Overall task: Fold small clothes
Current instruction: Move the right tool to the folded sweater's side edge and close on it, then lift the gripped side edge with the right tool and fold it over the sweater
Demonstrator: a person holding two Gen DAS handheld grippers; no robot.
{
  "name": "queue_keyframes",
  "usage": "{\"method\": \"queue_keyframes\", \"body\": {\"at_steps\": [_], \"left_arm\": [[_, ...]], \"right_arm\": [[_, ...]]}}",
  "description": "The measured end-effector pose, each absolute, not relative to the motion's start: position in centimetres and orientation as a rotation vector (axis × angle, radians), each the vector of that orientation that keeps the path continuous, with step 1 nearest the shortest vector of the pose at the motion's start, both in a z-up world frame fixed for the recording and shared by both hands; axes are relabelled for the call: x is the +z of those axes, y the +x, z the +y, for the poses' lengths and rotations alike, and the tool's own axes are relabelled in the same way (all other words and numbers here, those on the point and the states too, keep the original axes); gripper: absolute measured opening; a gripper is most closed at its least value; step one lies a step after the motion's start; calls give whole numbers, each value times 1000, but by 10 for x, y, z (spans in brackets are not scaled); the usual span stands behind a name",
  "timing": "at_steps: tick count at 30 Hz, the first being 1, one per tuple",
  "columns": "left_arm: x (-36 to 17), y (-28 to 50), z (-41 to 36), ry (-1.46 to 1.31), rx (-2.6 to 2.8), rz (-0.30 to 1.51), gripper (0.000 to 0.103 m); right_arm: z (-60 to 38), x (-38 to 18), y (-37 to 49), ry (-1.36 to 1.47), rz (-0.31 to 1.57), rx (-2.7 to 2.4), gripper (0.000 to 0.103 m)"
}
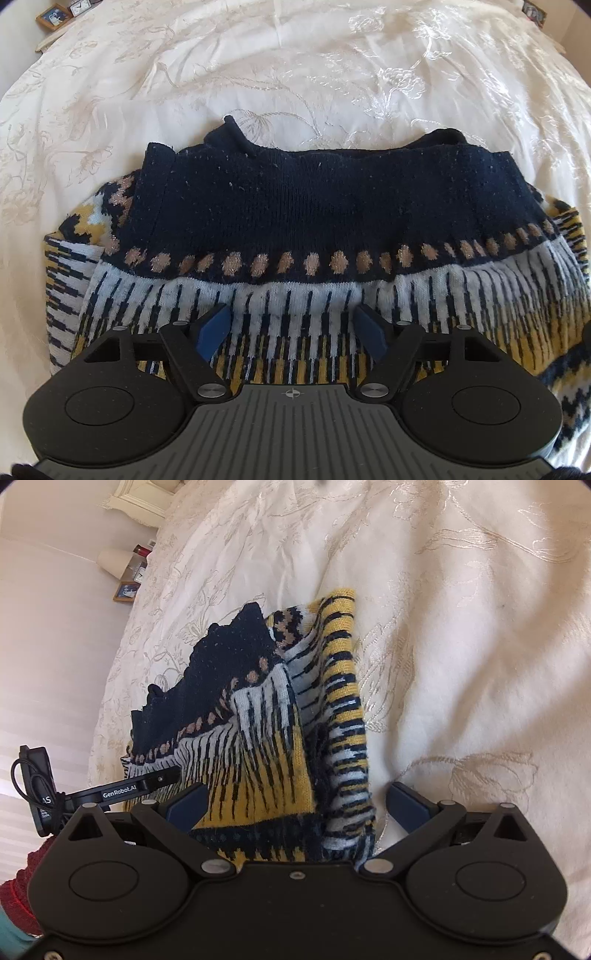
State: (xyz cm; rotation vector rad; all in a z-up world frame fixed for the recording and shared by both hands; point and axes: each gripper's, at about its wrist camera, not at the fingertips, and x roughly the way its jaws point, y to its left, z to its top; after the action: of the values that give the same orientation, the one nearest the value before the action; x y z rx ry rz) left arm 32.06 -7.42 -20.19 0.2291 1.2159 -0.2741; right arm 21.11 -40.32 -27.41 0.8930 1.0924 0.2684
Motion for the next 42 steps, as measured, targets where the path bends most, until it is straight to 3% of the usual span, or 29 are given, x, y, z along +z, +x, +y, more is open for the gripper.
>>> {"method": "queue_keyframes", "body": {"at_steps": [6,19,22,26,40,42], "left_arm": [[-208,322,-73,223,-272,1215,82],[-210,321,-76,222,-259,1215,84],[-205,324,-78,221,-257,1225,81],[-185,333,-82,195,-274,1203,68],[-207,371,-106,219,-250,1230,72],[-203,368,-103,207,-253,1225,70]], "right_arm": [[-409,-282,219,947,1067,358,103],[-408,-289,230,1000,1046,406,103],[-411,-288,227,1022,1042,409,103],[-410,-286,223,1025,1044,413,103],[-403,-279,217,1031,1039,429,103],[-400,-276,218,1009,1043,447,98]]}}
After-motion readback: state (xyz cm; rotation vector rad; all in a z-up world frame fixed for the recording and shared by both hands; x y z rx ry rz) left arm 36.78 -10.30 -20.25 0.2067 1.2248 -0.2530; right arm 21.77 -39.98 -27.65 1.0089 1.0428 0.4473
